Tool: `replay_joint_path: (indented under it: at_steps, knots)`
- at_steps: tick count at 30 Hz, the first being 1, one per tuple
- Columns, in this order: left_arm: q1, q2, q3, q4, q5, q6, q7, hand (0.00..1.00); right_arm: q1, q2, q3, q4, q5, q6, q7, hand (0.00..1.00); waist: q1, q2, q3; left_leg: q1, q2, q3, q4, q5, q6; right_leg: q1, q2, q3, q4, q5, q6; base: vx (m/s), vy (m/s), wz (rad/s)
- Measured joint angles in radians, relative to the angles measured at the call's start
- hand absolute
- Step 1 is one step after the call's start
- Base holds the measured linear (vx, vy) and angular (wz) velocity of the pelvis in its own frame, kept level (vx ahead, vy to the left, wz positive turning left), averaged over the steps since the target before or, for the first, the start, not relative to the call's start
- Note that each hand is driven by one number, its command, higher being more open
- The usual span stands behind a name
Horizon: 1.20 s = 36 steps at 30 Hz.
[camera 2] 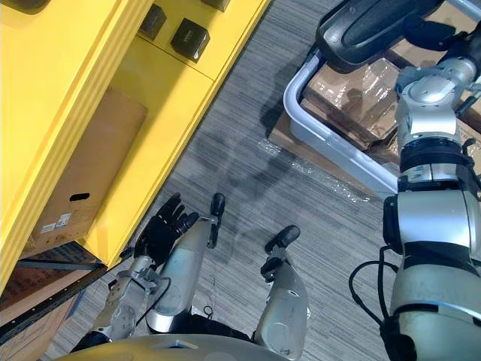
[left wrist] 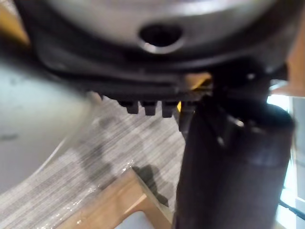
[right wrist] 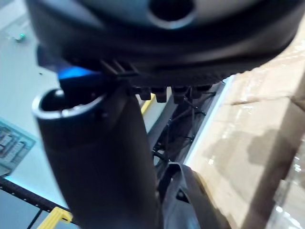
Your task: Walk over and take three plastic housings, then place them on the shelf
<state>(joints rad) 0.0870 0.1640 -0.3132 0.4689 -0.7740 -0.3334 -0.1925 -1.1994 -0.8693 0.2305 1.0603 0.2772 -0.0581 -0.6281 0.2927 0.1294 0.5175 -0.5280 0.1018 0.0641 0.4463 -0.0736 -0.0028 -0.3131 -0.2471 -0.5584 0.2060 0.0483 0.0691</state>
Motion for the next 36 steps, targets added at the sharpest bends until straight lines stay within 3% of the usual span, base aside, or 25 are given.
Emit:
replay_joint_path:
  at_steps: [8,11,14,18,23,28,32,36]
  knots:
    - [0.041,0.010,0.046,-0.034,0.010,0.007,-0.038,1.00,-0.003,-0.058,0.012,-0.077,-0.016,0.004,-0.011,1.00,-0.033,-0.035,0.019,0.059,0.015,0.016,0.004,-0.004,-0.010,0.024,-0.007,0.013,0.060,-0.040,-0.009,-0.07,-0.020,-0.07]
    - [0.046,0.014,0.045,-0.033,0.015,0.009,-0.042,1.00,-0.003,-0.063,0.018,-0.076,-0.013,0.005,0.060,1.00,-0.049,-0.038,0.020,0.071,0.016,0.018,-0.012,0.006,-0.014,0.027,-0.008,0.012,0.061,-0.042,-0.012,-0.06,-0.017,-0.01]
    - [0.046,0.014,0.043,-0.033,0.035,0.011,-0.042,1.00,-0.002,-0.053,0.021,-0.072,0.025,0.004,0.148,1.00,-0.047,-0.039,0.021,0.085,0.014,0.019,-0.046,0.031,-0.019,0.030,-0.009,0.005,0.058,-0.041,-0.012,-0.03,-0.031,0.03]
    - [0.046,0.014,0.040,-0.031,0.035,0.007,-0.043,1.00,-0.002,-0.014,0.065,-0.071,0.023,-0.047,0.233,1.00,-0.041,-0.039,0.021,0.086,0.015,-0.002,-0.076,0.053,-0.030,0.032,-0.003,-0.019,0.057,-0.042,-0.020,0.00,-0.048,0.11]
    - [0.040,0.012,0.033,-0.030,0.035,0.006,-0.046,1.00,-0.002,0.015,0.097,-0.071,0.024,-0.107,0.309,1.00,-0.011,-0.038,0.020,0.086,0.010,-0.025,-0.104,0.070,-0.036,0.034,-0.007,-0.051,0.066,-0.052,-0.026,0.01,-0.025,0.15]
    - [0.040,0.012,0.033,-0.012,0.035,0.008,-0.030,1.00,-0.014,0.018,0.127,-0.069,0.022,-0.107,0.336,1.00,0.009,-0.037,0.020,0.083,-0.008,-0.059,-0.119,0.084,-0.040,0.033,-0.033,-0.087,0.115,-0.087,-0.029,-0.01,-0.007,0.24]
    - [0.040,0.016,0.033,0.013,0.035,0.009,-0.026,1.00,-0.038,0.021,0.150,-0.042,0.021,-0.053,0.337,1.00,0.014,-0.037,0.020,0.081,-0.018,-0.071,-0.121,0.088,-0.040,0.032,-0.048,-0.096,0.135,-0.103,-0.027,-0.03,0.017,0.13]
    - [0.040,0.034,0.012,0.017,0.035,0.011,-0.021,1.00,-0.038,0.022,0.153,0.039,0.023,0.063,0.354,1.00,0.024,-0.036,0.019,0.069,-0.022,-0.071,-0.117,0.090,-0.038,0.021,-0.054,-0.096,0.142,-0.104,-0.025,-0.02,0.024,0.02]
